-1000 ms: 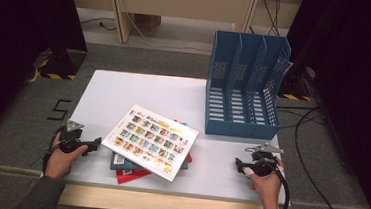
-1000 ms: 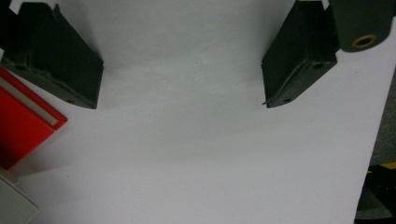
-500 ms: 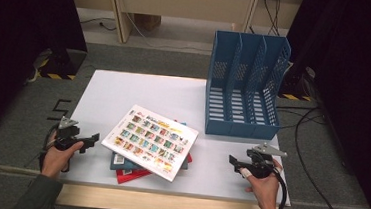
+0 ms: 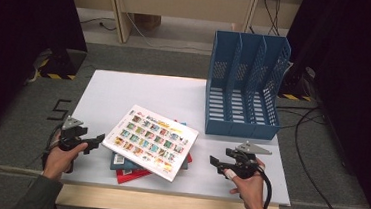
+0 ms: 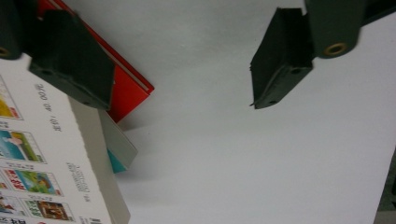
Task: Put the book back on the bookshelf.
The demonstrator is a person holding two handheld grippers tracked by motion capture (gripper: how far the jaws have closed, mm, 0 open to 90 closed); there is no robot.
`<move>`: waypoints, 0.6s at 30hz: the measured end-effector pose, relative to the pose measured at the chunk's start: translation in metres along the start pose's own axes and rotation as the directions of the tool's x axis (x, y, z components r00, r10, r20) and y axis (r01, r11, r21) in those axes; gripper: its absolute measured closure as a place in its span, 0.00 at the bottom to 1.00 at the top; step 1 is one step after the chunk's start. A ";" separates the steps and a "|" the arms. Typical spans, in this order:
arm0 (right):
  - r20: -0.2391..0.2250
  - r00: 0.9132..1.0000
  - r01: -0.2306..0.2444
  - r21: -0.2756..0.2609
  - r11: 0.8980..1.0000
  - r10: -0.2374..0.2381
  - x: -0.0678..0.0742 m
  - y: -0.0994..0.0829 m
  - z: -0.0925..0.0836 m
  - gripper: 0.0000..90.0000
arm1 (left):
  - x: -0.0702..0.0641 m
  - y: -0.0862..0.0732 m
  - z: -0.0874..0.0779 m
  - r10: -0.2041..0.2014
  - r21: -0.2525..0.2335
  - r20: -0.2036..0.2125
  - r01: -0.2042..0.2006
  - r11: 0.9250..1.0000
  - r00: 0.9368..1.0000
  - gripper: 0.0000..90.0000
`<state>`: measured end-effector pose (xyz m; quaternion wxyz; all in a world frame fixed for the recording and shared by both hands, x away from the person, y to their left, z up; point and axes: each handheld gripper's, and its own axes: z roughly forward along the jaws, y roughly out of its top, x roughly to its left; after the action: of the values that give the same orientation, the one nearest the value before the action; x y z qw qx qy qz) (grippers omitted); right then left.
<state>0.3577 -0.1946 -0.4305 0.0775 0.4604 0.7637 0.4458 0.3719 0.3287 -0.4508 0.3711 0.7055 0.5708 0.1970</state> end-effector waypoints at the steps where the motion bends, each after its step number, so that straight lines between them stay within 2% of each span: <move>1: -0.011 1.000 -0.002 0.000 1.000 0.002 0.002 0.000 0.001 0.27 | -0.001 0.000 -0.001 0.002 0.004 0.004 -0.002 1.000 1.000 0.31; 4: -0.051 0.999 0.002 0.003 1.000 -0.002 0.009 0.002 0.007 0.26 | -0.008 0.001 -0.006 0.024 0.000 0.001 -0.024 1.000 1.000 0.43; 5: -0.093 0.995 -0.020 0.003 1.000 0.020 0.014 0.004 0.012 0.26 | -0.011 0.001 -0.008 0.039 0.004 -0.011 -0.039 0.999 0.999 0.49; 6: -0.093 0.995 -0.020 0.003 1.000 0.020 0.014 0.004 0.012 0.26 | -0.011 0.001 -0.008 0.039 0.004 -0.011 -0.039 0.999 0.999 0.49; 10: -0.145 0.988 -0.047 0.004 0.999 0.047 0.019 0.008 0.020 0.25 | -0.019 -0.001 -0.013 0.061 0.028 0.015 -0.061 0.998 0.998 0.49; 13: -0.159 0.986 -0.053 0.020 0.998 0.055 0.018 0.010 0.028 0.24 | -0.025 -0.004 -0.016 0.079 0.032 0.008 -0.079 0.996 0.997 0.45; 18: -0.190 0.978 -0.085 0.030 0.996 0.090 0.015 0.013 0.039 0.21 | -0.036 -0.006 -0.022 0.120 0.046 0.020 -0.121 0.992 0.993 0.47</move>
<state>0.3780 -0.1570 -0.4391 -0.0210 0.4494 0.7514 0.4826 0.3431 0.3014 -0.4360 0.3467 0.7489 0.5283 0.1997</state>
